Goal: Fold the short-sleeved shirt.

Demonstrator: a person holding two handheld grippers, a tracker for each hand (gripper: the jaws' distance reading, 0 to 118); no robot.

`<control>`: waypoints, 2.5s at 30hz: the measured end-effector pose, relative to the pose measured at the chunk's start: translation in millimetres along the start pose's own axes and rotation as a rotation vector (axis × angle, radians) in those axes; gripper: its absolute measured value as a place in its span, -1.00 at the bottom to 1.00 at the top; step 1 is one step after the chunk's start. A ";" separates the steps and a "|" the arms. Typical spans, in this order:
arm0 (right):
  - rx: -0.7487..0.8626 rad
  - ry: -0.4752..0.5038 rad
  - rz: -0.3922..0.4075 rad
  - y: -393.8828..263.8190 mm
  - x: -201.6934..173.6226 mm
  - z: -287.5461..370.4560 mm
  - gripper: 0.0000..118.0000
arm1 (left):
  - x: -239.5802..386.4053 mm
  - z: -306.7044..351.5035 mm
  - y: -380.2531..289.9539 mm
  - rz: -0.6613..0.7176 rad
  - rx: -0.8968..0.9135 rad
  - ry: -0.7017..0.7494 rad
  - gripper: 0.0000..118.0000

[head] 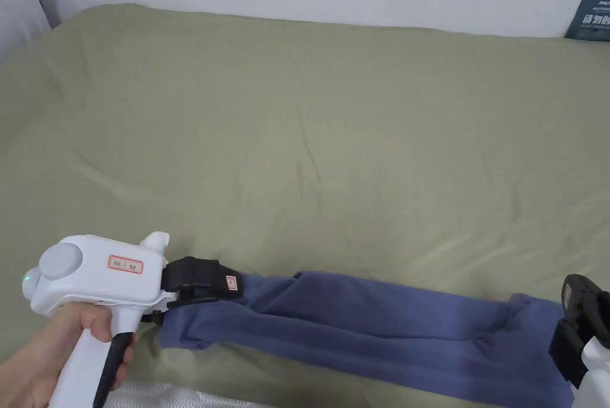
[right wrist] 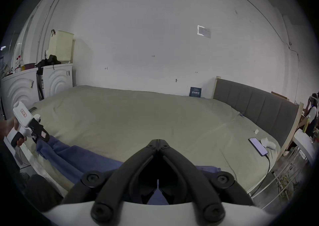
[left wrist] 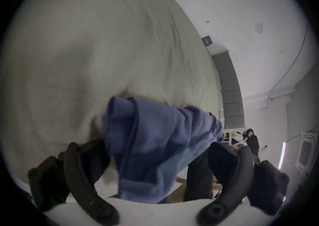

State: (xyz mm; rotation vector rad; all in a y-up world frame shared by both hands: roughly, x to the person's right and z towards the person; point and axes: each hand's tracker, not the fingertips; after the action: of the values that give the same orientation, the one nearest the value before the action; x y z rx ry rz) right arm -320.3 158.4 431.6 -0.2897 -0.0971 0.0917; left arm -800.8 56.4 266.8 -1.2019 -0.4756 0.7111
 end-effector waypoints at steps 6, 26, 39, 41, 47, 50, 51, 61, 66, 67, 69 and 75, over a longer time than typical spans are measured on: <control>-0.001 0.008 -0.037 -0.5 5.9 3.8 -1.00 | 28.3 9.4 -19.5 0.032 0.024 0.099 -0.85; 0.094 0.006 -0.054 23.1 31.2 5.8 -1.00 | 84.2 108.8 -26.9 -0.086 0.228 0.272 -0.85; 0.073 -0.023 -0.063 5.7 52.0 20.3 -1.00 | 207.0 -73.4 -38.3 -0.310 -0.006 0.270 -0.85; 0.064 -0.033 -0.065 3.9 54.8 19.0 -1.00 | 211.9 -105.3 -45.6 -0.315 -0.043 0.260 -0.60; 0.033 -0.046 -0.086 0.3 62.1 15.4 -1.00 | 206.7 -116.3 -50.6 -0.302 -0.033 0.177 0.71; 0.023 -0.042 -0.102 -2.1 63.4 12.9 -1.00 | 196.9 -69.9 -52.6 -0.266 0.084 0.103 -0.07; 0.023 -0.041 -0.106 -2.5 63.2 12.4 -1.00 | 189.1 -56.0 -52.3 -0.254 0.114 0.095 -0.74; 0.003 -0.021 -0.113 -4.3 56.6 8.2 -1.00 | 151.3 -89.8 -46.4 -0.166 0.014 0.087 -1.00; -0.019 -0.026 -0.091 -6.3 55.4 9.1 -1.00 | 157.6 -172.5 -58.2 -0.150 -0.104 0.004 -1.00; -0.022 -0.025 -0.089 -7.0 56.1 9.0 -1.00 | 159.5 -187.1 -63.1 -0.158 -0.117 0.022 -1.00; -0.033 -0.031 -0.086 -7.7 57.1 8.6 -1.00 | 161.4 -191.9 -73.3 -0.165 -0.109 0.000 -1.00; -0.048 -0.031 -0.091 -9.0 57.4 3.2 -1.00 | 156.6 -123.7 -60.9 -0.179 -0.062 -0.060 -1.00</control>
State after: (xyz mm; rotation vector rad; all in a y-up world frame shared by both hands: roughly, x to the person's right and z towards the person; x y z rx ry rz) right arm -263.1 156.7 442.0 -0.3312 -0.1429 0.0039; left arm -593.4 74.2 281.5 -1.1814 -0.6512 0.5836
